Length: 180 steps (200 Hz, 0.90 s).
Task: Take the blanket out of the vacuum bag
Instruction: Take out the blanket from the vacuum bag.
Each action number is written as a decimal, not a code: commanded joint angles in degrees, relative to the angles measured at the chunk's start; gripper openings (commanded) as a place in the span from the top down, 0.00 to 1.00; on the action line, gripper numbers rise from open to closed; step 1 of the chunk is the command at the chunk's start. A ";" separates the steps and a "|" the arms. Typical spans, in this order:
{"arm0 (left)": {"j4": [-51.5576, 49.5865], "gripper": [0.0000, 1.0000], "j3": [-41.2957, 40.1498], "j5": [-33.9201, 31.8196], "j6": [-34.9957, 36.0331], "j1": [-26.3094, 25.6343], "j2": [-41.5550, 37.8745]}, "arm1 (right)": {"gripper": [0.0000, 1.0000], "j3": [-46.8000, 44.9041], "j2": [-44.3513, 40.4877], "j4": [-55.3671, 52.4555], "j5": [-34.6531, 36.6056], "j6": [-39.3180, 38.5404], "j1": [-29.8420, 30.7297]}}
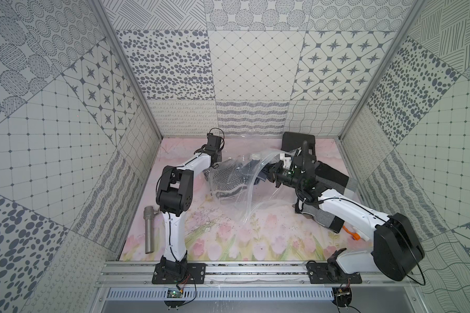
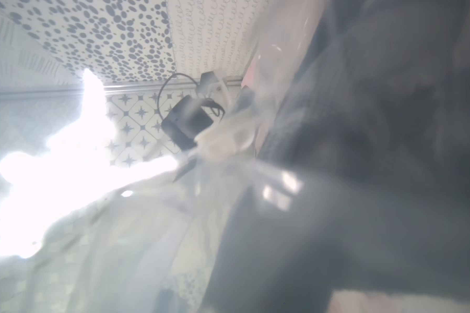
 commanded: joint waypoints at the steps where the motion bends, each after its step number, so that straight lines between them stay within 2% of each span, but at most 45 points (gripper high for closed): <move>1: -3.57 1.00 8.31 -11.29 -0.45 2.55 4.82 | 1.00 -3.14 -4.52 6.45 -2.49 3.18 -0.48; 29: -1.76 1.00 9.73 -13.19 0.99 3.62 5.77 | 1.00 -7.29 -7.23 14.73 -2.13 8.47 -2.27; 68: -2.07 1.00 9.28 -17.31 2.09 6.55 4.85 | 1.00 0.09 -14.46 -7.84 -5.08 -3.57 -5.14; 89: -1.11 1.00 6.18 -17.16 2.00 9.04 2.07 | 1.00 3.63 -19.50 -20.17 -5.76 -10.46 -10.86; 100: 0.38 1.00 3.91 -16.65 2.70 9.82 0.14 | 1.00 4.46 -21.39 -23.04 -6.98 -12.04 -14.80; 119: 2.37 1.00 0.67 -16.79 4.54 10.25 -2.40 | 1.00 5.63 -22.63 -23.94 -9.89 -12.40 -20.94; 151: 3.21 1.00 -3.14 -16.67 4.53 10.55 -5.30 | 1.00 10.27 -22.92 -25.72 -11.52 -15.58 -27.15; 180: 3.16 1.00 -4.79 -16.23 3.50 10.61 -6.31 | 1.00 14.49 -22.20 -22.70 -16.97 -13.31 -34.24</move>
